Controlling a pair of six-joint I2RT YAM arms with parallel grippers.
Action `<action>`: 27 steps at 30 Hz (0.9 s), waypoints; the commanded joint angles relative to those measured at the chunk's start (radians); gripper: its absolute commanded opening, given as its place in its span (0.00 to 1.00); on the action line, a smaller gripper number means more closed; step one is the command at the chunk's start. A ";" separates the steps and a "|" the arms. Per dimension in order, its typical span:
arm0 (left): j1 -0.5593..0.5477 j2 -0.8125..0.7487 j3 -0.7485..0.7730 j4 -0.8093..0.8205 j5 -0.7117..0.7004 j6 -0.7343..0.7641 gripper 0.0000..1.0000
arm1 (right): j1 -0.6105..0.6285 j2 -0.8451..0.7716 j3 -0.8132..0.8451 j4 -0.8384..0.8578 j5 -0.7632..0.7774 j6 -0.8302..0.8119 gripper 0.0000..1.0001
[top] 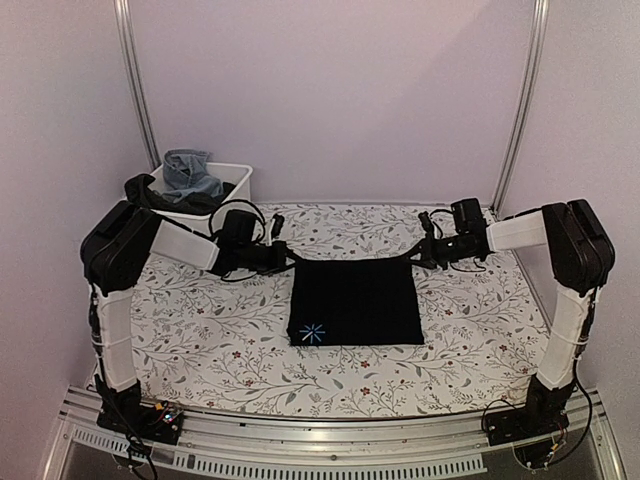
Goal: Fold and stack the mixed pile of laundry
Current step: Adjust the square-folded T-shirt at the center of the board.
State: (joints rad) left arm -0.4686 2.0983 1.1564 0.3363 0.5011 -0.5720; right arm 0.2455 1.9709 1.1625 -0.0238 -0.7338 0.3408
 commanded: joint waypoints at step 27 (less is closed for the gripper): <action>0.024 0.140 0.190 -0.075 -0.086 0.009 0.13 | -0.058 0.181 0.137 -0.031 0.154 -0.011 0.23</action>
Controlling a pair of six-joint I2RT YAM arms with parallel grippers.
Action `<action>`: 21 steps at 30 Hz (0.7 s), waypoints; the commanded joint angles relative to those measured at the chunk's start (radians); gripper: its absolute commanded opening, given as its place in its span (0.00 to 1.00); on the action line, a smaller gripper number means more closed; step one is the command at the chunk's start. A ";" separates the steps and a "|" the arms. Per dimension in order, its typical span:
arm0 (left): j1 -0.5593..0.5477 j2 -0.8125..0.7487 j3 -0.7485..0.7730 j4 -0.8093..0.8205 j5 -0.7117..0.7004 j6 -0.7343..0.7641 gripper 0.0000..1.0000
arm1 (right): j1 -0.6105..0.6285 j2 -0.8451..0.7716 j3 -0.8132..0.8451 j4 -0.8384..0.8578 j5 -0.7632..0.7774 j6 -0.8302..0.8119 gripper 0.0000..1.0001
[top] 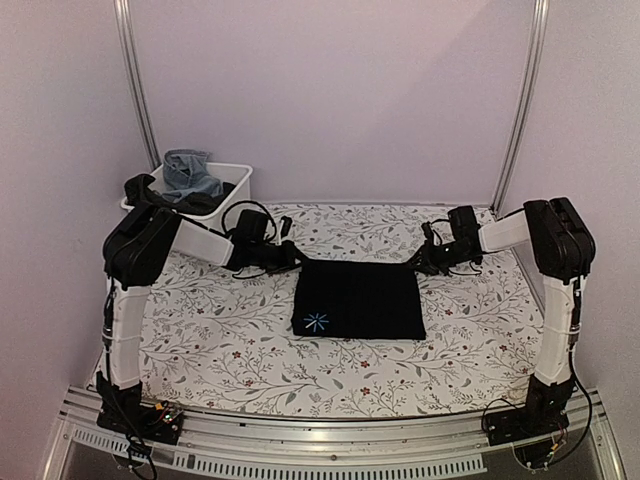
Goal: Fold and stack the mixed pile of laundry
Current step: Adjust the square-folded T-shirt at the center of the board, then smooth out the square-folded T-shirt at the center of the board.
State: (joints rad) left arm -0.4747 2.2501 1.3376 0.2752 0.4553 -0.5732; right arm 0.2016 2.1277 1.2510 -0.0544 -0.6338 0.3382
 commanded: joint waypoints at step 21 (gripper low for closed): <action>-0.292 -0.403 -0.409 0.273 0.159 -0.115 0.92 | 0.312 -0.479 -0.455 0.397 -0.236 0.318 0.92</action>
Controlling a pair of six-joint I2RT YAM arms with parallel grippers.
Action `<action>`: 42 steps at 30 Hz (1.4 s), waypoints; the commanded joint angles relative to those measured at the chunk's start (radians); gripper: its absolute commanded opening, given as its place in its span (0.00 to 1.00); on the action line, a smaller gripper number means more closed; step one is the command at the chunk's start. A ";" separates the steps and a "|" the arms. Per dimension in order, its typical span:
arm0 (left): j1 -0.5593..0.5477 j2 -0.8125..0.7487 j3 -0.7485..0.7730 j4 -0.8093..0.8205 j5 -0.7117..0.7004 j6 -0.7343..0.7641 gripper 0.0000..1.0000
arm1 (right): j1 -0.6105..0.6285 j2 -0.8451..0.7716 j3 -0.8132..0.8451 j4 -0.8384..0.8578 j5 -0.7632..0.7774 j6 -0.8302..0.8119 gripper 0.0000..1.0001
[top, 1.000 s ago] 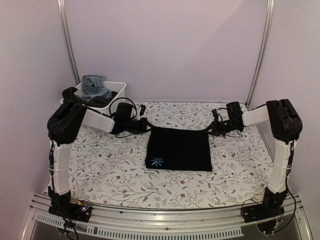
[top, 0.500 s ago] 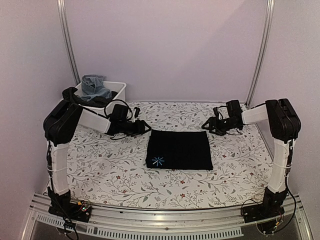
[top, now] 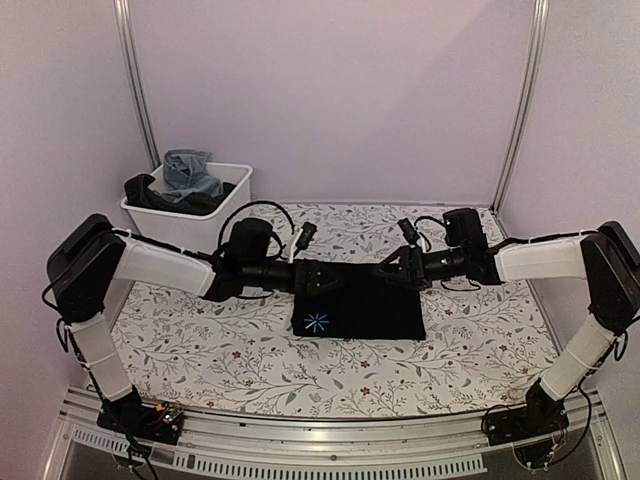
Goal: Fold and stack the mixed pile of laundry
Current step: Smooth out the square-folded T-shirt at the center of the board.
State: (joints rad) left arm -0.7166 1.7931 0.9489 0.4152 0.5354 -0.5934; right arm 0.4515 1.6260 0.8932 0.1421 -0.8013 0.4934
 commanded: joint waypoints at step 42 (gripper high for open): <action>0.197 0.388 0.184 0.089 0.007 -0.090 1.00 | -0.186 0.485 0.149 0.267 -0.124 0.183 0.89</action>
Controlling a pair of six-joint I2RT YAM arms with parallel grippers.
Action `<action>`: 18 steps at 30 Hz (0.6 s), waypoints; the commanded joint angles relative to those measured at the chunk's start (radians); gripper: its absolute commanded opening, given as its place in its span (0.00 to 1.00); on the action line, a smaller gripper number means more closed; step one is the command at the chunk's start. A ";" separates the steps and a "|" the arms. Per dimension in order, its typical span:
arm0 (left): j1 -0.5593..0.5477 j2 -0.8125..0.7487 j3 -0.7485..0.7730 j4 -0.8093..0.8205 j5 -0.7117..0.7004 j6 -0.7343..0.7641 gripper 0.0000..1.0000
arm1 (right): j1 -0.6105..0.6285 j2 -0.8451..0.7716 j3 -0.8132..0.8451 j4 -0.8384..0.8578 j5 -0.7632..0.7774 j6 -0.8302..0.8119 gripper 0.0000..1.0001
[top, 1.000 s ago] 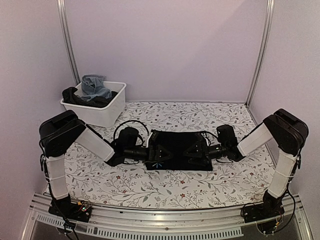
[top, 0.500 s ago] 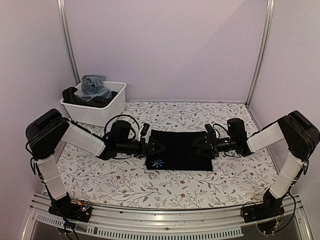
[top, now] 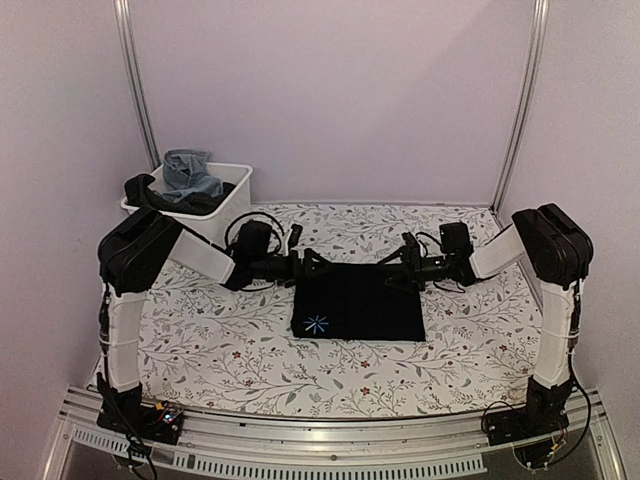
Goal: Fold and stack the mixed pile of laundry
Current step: Smooth out the square-folded T-shirt at the center of the board.
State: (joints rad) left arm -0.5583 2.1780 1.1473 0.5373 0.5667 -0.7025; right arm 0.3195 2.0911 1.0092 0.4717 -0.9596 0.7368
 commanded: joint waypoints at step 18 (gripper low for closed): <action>-0.330 -0.349 -0.072 -0.283 -0.561 0.756 0.85 | -0.137 -0.587 -0.310 -0.447 0.181 -0.249 0.88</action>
State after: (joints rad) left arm -0.7605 1.7935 1.0599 0.3073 0.1463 -0.1993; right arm 0.1886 1.5597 0.7837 0.1089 -0.8093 0.5030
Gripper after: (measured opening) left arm 0.919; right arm 0.886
